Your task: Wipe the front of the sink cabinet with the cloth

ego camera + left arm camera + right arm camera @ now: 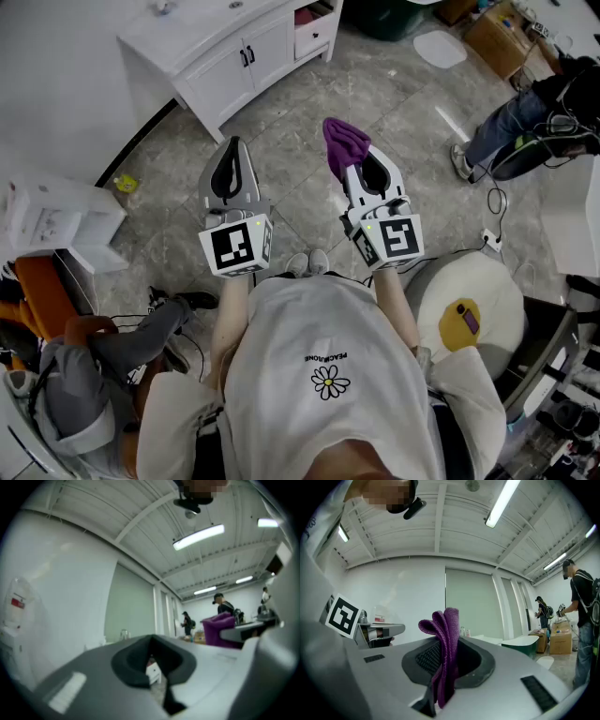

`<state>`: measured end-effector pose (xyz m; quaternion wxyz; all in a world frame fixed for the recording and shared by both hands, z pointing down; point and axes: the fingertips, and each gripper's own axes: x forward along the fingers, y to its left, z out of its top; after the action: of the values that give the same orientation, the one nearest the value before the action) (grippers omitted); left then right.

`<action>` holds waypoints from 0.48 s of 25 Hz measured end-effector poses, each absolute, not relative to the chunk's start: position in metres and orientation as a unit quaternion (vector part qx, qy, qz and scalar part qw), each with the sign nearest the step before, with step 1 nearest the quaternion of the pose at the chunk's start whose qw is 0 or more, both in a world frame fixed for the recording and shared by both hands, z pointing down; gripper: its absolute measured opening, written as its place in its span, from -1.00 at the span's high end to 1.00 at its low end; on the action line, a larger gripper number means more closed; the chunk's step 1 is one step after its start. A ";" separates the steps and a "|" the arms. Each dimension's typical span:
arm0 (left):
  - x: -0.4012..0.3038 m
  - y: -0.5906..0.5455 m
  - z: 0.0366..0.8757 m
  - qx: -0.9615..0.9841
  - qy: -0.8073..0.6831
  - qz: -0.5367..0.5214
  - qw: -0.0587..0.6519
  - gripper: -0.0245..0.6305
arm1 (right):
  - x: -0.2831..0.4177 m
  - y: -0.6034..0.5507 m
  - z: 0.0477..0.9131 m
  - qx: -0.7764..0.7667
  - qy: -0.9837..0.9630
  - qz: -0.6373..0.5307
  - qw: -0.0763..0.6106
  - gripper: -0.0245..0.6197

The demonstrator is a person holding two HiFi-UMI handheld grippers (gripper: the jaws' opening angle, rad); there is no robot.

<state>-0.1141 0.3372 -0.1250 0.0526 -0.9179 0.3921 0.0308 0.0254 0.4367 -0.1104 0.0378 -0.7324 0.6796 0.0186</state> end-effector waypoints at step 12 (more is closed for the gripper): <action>-0.112 0.342 -0.121 -0.915 0.401 0.036 0.027 0.91 | 0.040 0.446 -0.099 -0.732 0.680 -0.007 0.050 0.75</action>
<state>-0.1120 0.3424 -0.1208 0.0267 -0.9150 0.4008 0.0364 0.0399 0.4462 -0.0991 0.0502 -0.7316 0.6798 -0.0069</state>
